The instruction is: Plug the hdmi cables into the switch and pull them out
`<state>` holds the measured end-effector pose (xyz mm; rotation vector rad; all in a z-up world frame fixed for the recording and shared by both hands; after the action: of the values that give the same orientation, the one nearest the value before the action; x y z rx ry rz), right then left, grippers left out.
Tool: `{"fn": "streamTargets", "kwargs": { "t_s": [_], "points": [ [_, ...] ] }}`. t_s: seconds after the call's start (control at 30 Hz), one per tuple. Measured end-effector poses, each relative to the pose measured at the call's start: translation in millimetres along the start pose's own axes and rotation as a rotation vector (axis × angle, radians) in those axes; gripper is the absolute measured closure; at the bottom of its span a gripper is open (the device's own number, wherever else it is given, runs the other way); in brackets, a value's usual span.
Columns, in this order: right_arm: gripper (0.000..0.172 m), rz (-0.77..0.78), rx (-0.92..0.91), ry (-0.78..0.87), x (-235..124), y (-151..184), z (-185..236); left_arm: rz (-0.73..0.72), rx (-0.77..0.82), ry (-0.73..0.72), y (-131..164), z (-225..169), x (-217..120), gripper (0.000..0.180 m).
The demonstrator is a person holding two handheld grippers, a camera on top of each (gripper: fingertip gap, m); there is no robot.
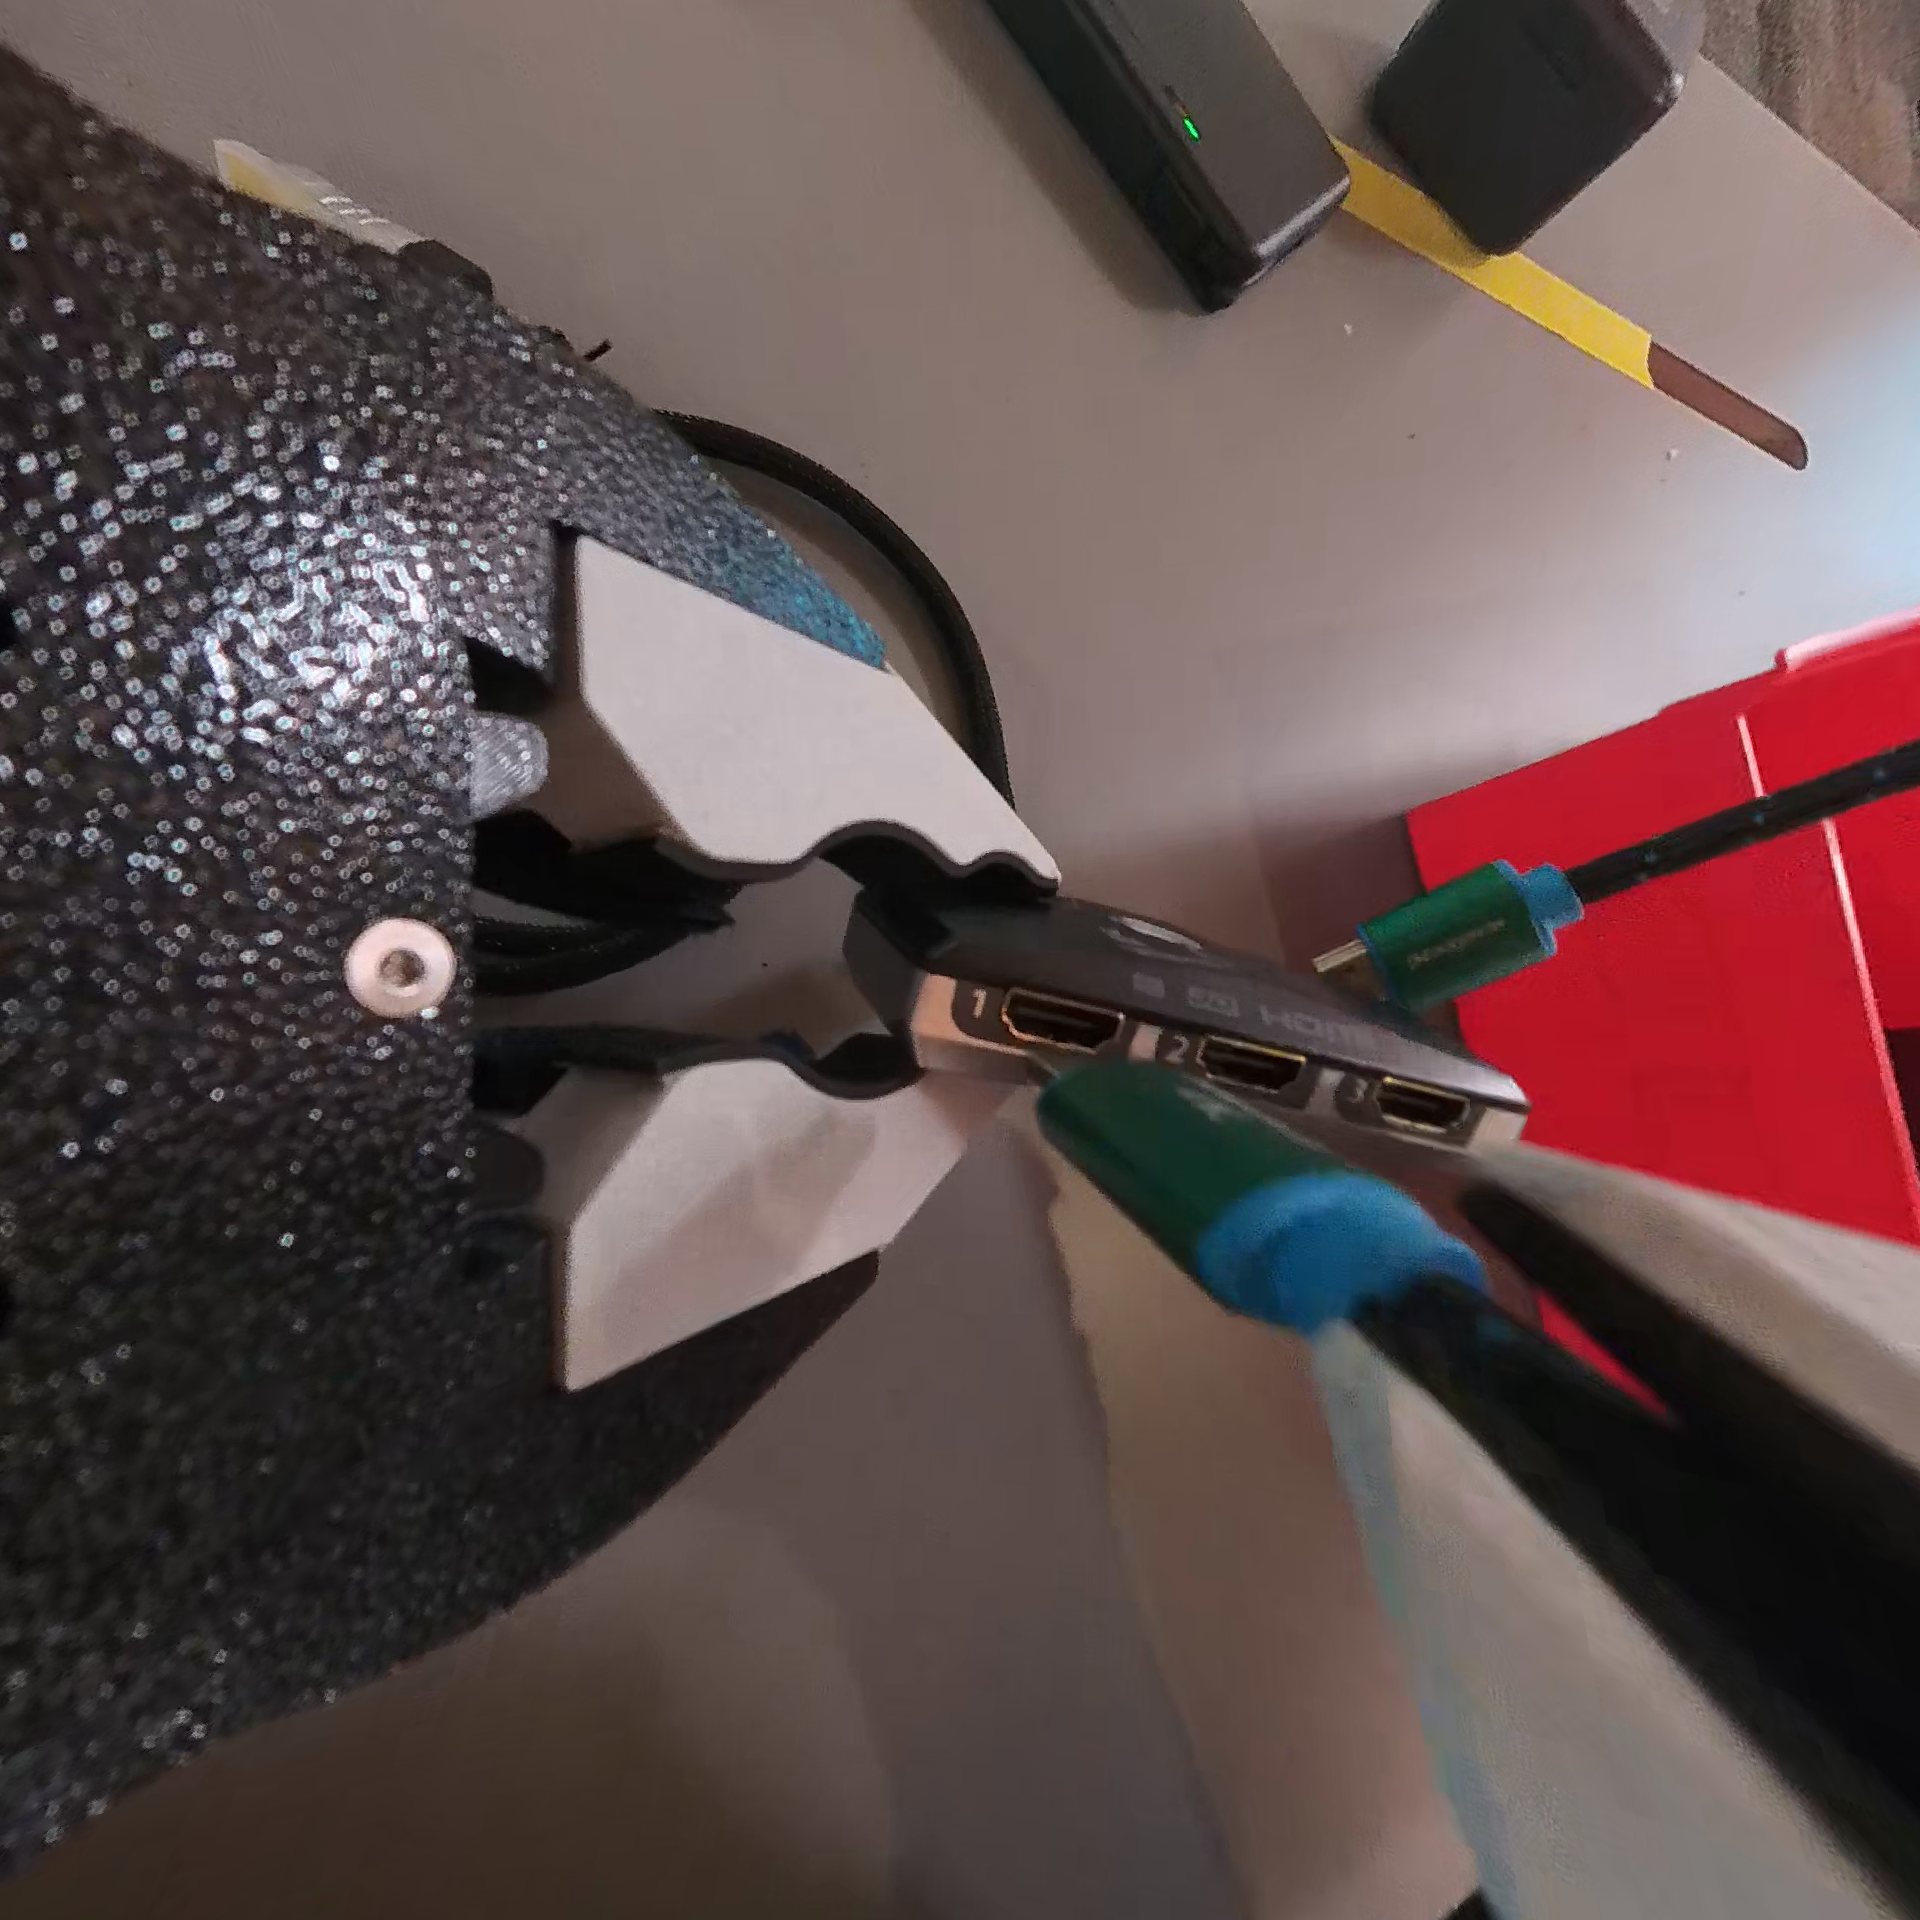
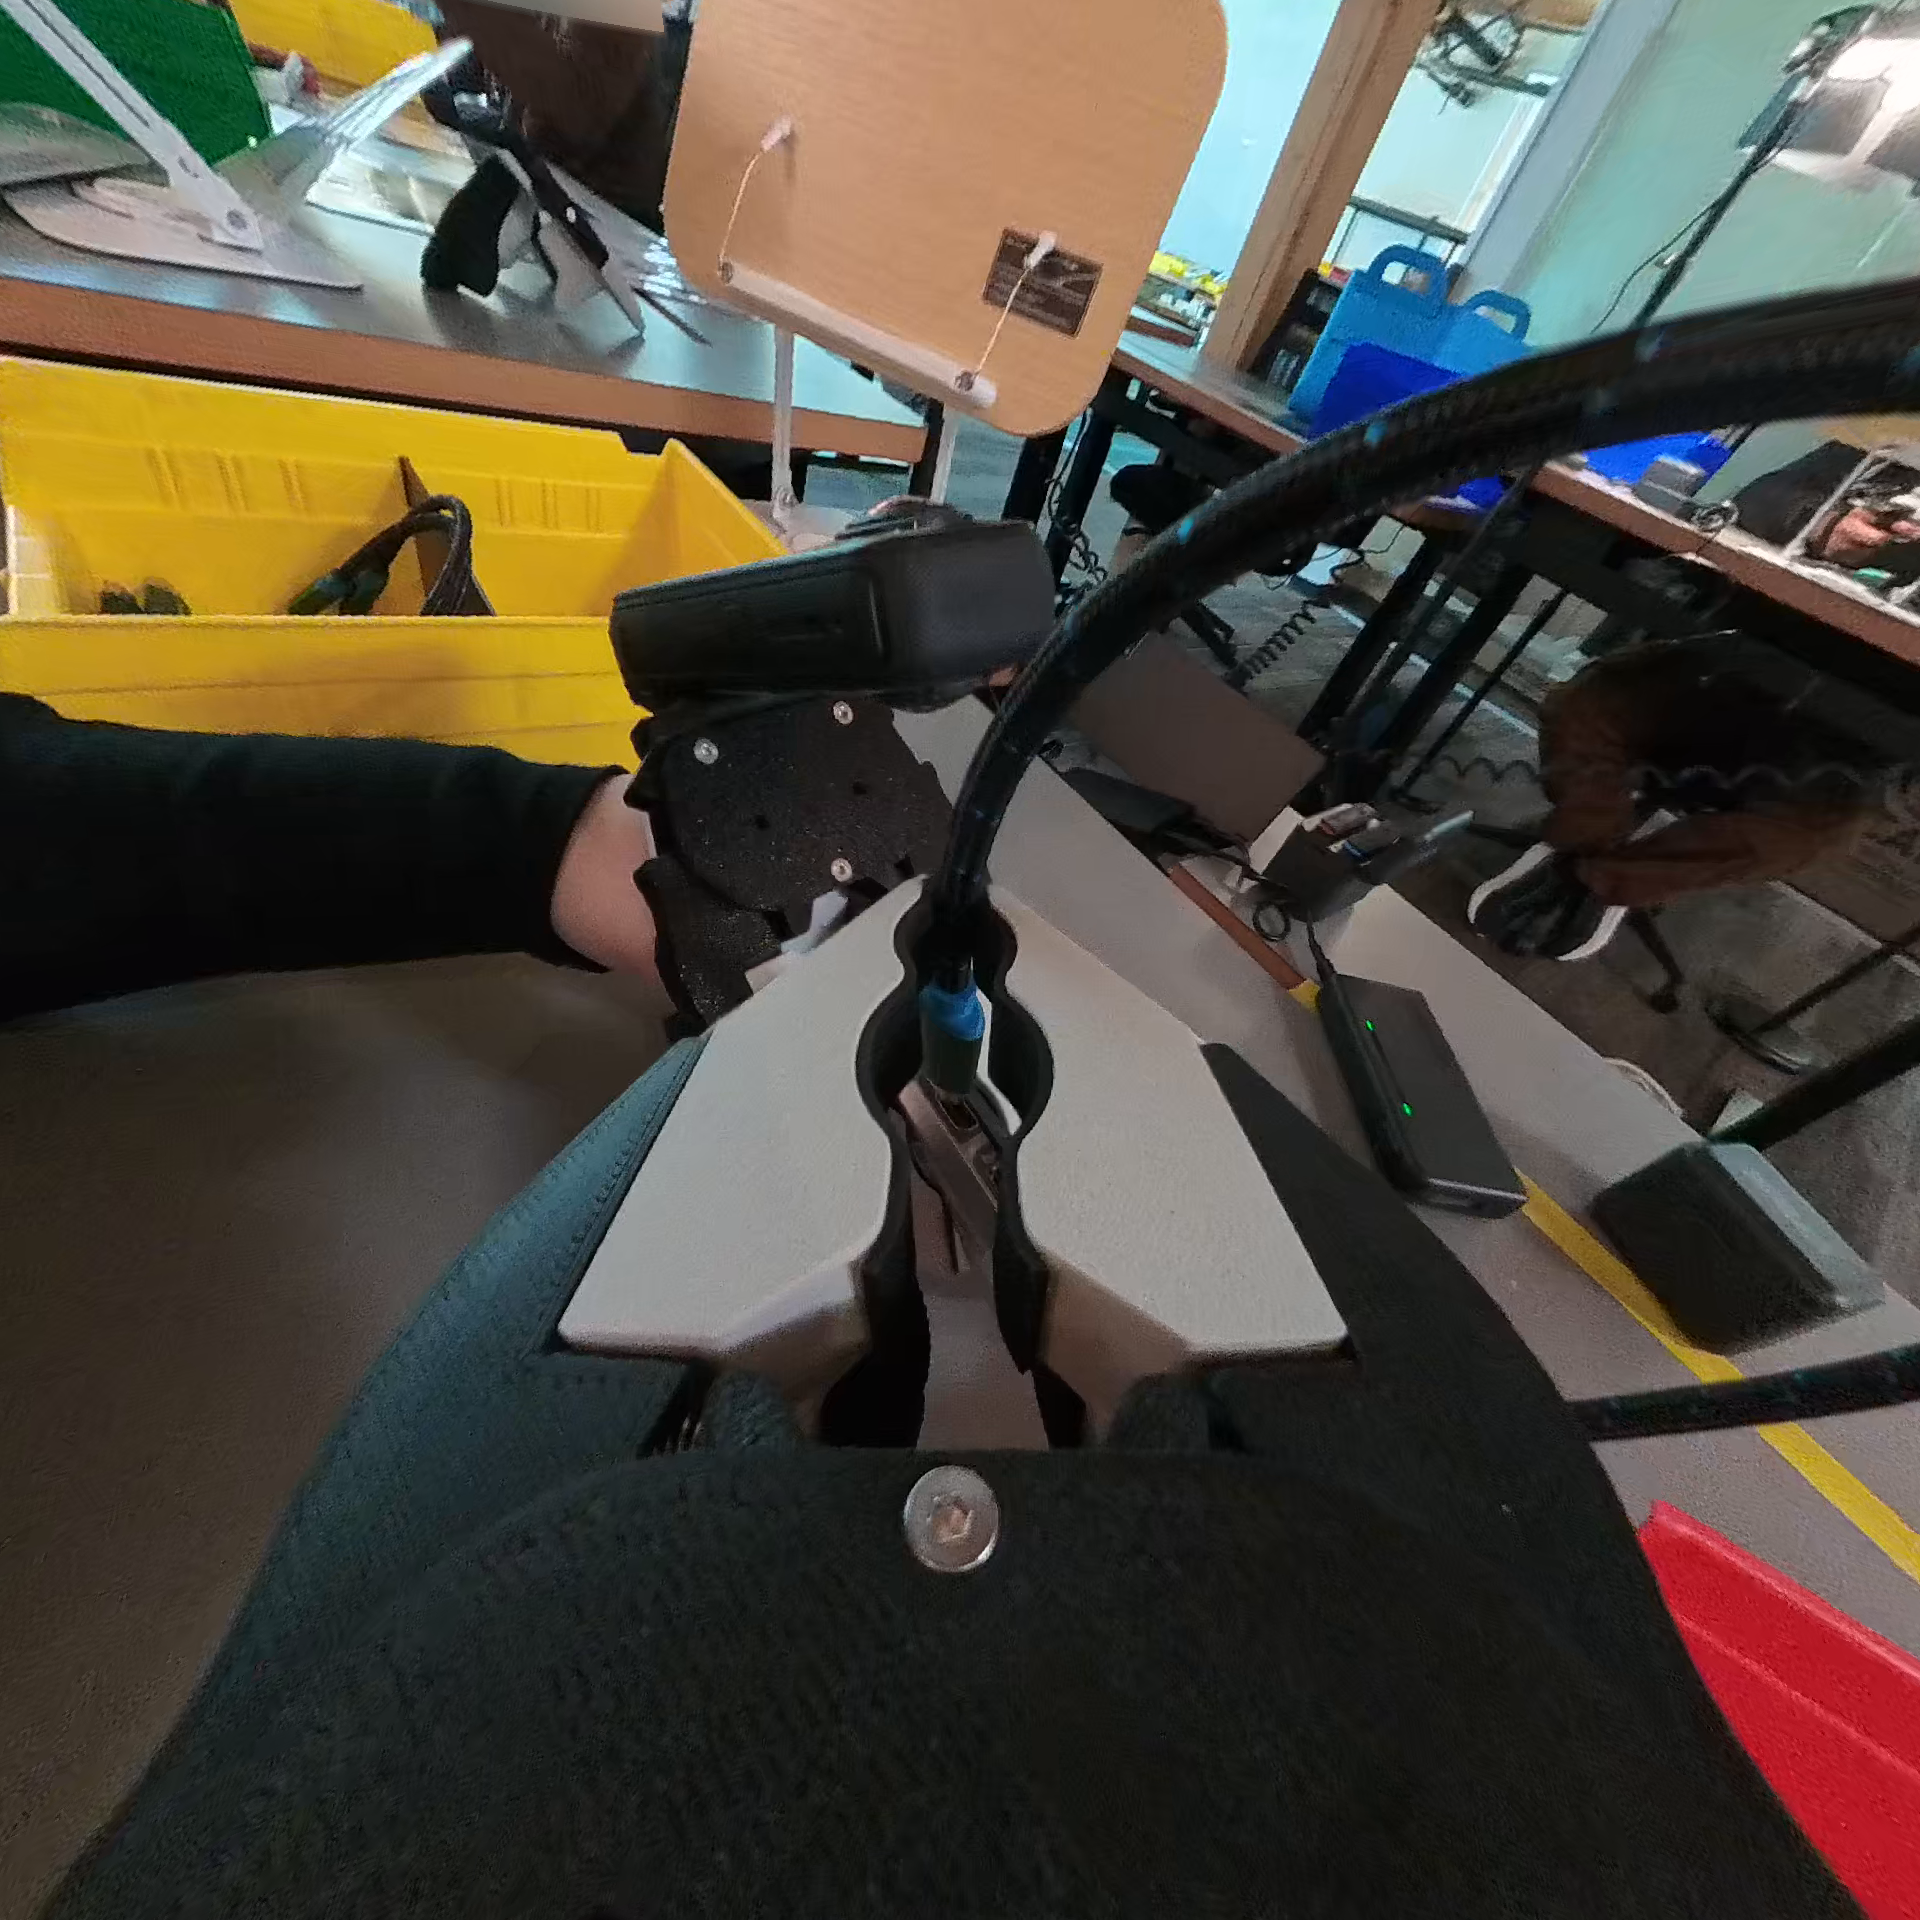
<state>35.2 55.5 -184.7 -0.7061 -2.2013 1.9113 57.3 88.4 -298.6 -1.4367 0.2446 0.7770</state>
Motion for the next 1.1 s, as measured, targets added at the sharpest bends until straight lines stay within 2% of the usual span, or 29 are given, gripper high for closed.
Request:
{"fn": "streamTargets", "kwargs": {
  "t_s": [0.17, 0.47, 0.7, 0.93, 1.1],
  "points": [
    [0.169, 0.047, -0.024, 0.012, 5.6, 9.4, -2.6, -0.007, -0.005, 0.006, -0.1, 0.1, -0.6, 0.158],
    [0.168, 0.042, -0.021, 0.047, 7.9, 10.3, -2.9, 0.002, -0.014, 0.002, -0.8, -0.1, 0.3, 0.158],
    [0.168, 0.083, -0.093, 0.117, 6.5, 11.3, -3.5, 0.005, -0.051, -0.007, -2.1, 2.2, -0.6, 0.159],
    [0.168, 0.107, -0.113, 0.141, 10.3, 14.4, -3.6, 0.051, 0.001, -0.059, -1.0, 4.0, 0.9, 0.16],
    [0.168, 0.058, -0.057, 0.124, 10.0, 18.4, -7.1, 0.066, 0.019, -0.089, -0.2, 6.0, 1.4, 0.161]
  ]
}}
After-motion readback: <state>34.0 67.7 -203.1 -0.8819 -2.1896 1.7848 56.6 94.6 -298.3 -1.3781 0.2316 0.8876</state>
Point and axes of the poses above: each gripper's, where its closed fingertips meet, x out along the fingers, y out of its underside, z = x × y across the jaws, the point moved 1 cm from there along -x, back along the fingers, and after that the axes turned 6 degrees about x, right-handed, at the moved point
